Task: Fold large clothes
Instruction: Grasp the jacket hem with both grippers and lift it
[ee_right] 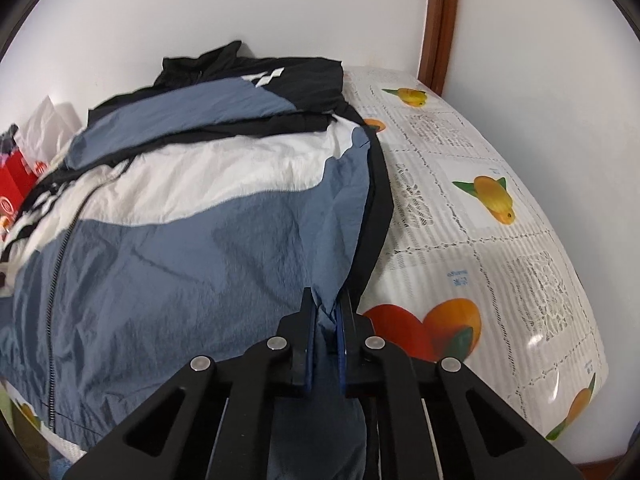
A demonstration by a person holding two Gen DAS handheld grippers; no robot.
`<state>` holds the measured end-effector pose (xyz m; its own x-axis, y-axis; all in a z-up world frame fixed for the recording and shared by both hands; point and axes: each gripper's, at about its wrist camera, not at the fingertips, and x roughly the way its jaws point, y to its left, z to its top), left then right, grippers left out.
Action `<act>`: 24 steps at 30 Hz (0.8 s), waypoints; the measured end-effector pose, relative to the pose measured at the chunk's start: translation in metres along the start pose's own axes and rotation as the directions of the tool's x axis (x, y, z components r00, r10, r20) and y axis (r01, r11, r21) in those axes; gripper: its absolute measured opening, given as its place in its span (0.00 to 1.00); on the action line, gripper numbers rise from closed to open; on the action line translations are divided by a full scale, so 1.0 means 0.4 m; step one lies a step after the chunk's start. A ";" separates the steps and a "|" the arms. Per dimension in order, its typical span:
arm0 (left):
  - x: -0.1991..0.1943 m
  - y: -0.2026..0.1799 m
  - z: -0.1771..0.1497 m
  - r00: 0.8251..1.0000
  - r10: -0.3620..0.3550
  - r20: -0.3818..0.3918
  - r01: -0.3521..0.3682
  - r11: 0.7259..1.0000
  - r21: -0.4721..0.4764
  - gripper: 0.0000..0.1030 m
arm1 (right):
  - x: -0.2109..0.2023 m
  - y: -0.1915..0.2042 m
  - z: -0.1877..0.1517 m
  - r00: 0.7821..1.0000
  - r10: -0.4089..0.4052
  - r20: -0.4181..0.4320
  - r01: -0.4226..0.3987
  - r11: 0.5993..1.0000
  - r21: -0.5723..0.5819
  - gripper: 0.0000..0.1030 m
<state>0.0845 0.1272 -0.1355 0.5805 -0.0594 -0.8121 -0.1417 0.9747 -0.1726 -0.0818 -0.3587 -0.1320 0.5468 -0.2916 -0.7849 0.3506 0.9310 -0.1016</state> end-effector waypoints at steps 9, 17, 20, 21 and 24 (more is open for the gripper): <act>-0.082 0.007 0.022 0.994 -0.075 0.086 0.077 0.997 -0.020 0.05 | -0.107 -0.016 0.020 0.993 0.071 0.092 -0.074 0.997 0.033 0.07; -0.190 -0.004 0.080 0.969 -0.136 0.208 0.139 0.990 -0.001 0.05 | -0.230 -0.035 0.066 0.962 0.142 0.235 -0.157 0.987 0.044 0.06; -0.209 -0.014 0.120 0.961 -0.139 0.237 0.143 0.990 -0.002 0.05 | -0.262 -0.042 0.092 0.946 0.171 0.277 -0.192 0.980 0.051 0.06; -0.212 -0.019 0.138 0.959 -0.137 0.248 0.143 0.990 -0.005 0.05 | -0.267 -0.043 0.105 0.942 0.174 0.289 -0.197 0.979 0.052 0.06; -0.211 -0.033 0.180 0.953 -0.138 0.268 0.146 0.989 -0.012 0.05 | -0.269 -0.046 0.147 0.934 0.176 0.310 -0.205 0.977 0.062 0.06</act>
<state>0.0951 0.1350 -0.0244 0.7880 -0.1333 -0.6010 -0.0646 0.9530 -0.2961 -0.1024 -0.3572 -0.0098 0.8085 -0.1765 -0.5615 0.2774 0.9556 0.0991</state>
